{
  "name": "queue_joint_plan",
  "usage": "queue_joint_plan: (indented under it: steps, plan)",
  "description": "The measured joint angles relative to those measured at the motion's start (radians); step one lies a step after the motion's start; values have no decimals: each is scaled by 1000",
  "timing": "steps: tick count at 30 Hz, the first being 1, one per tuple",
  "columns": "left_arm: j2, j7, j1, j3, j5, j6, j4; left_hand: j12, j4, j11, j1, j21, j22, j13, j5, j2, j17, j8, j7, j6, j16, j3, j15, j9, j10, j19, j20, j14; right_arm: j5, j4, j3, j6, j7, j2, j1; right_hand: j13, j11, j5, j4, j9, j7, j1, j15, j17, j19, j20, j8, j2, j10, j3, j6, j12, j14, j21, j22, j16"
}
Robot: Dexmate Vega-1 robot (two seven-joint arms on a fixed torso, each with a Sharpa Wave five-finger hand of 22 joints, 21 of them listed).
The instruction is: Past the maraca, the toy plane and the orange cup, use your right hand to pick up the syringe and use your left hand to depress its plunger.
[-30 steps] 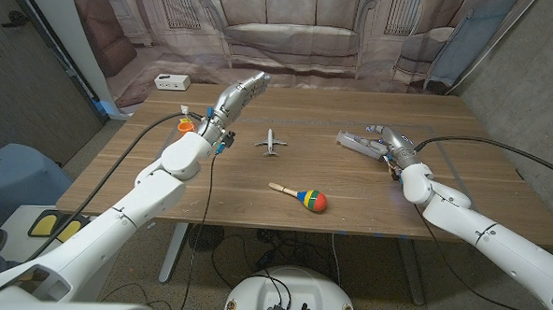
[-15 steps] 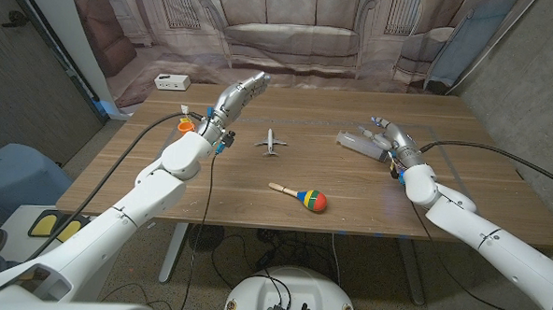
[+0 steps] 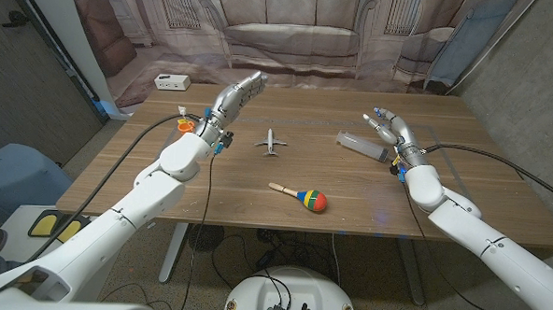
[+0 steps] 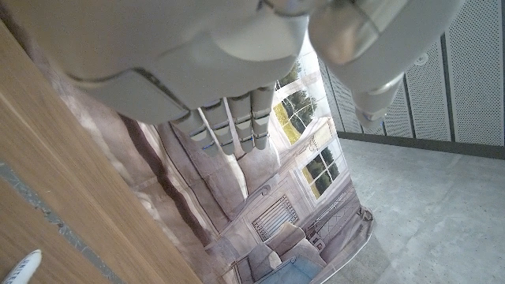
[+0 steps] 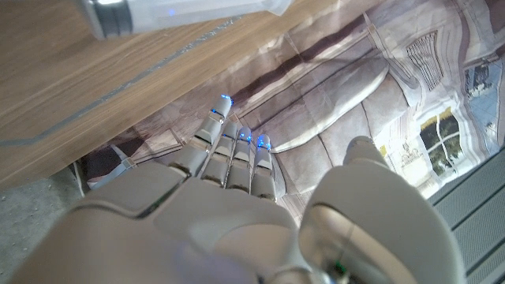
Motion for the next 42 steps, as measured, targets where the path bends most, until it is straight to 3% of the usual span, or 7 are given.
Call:
queue_joint_plan:
  steps: [19,26,31,32,34,35,42]
  plan:
    - [-9,-36,1,-17,-105,24,42,-4,-1,11,0,0,0,0,0,0,0,-5,4,-4,0,-7,7,0,-11,0,0,0,172,-52,76,154,110,20,-57,-5,11,0,0,0,29,-25,20,-18,5,3,-5,-3,-22,-6,-40,0,-12,-27,2,0]
    - [-5,-56,15,-29,-148,26,63,-8,-1,11,0,-2,0,0,0,0,0,-9,5,-24,-4,-7,13,0,-22,-10,0,-6,281,-61,89,189,206,33,-60,-9,18,-6,6,0,17,-43,22,-27,-21,8,4,-9,-39,-20,-28,0,-43,-58,3,0]
    - [-5,-80,15,-29,-171,25,63,-15,2,12,0,-5,0,0,0,0,0,-12,2,-49,-8,-10,14,-3,-53,-31,-2,-30,281,-44,92,189,206,49,-59,-9,18,-6,9,-5,3,-63,11,-32,-49,7,4,-14,-39,-25,-14,0,-58,-81,3,-1]
    - [12,-86,25,-42,-176,24,80,-15,3,12,0,-5,0,0,0,0,0,-12,5,-52,-12,-11,15,-3,-56,-32,-4,-33,418,-39,92,217,325,53,-58,-9,16,-6,9,-5,2,-69,15,-32,-55,8,4,-15,-46,-30,-12,0,-69,-87,3,-5]
    - [12,-92,25,-42,-183,21,80,-15,3,15,0,-5,0,0,0,0,0,-12,9,-56,-12,-11,18,-3,-59,-37,1,-36,418,-31,92,217,325,58,-56,-11,18,-6,15,-5,6,-78,18,-36,-67,9,4,-17,-65,-36,-9,-3,-84,-97,3,-5]
    - [17,-98,28,-49,-190,19,90,-15,3,16,0,-5,0,0,0,0,0,-12,7,-58,-12,-11,18,-3,-60,-38,2,-36,481,-22,92,224,384,63,-54,-13,18,-6,15,-5,10,-85,21,-37,-70,6,4,-19,-73,-36,-13,-4,-90,-100,3,-5]
    - [19,-129,29,-57,-219,4,125,-15,3,17,0,-5,0,0,0,0,0,-12,9,-67,-12,-11,17,-3,-66,-43,-4,-47,598,13,92,246,499,85,-49,-14,21,-6,14,-5,23,-92,25,-46,-70,6,-5,-26,-97,-44,-60,-4,-107,-115,3,-9]
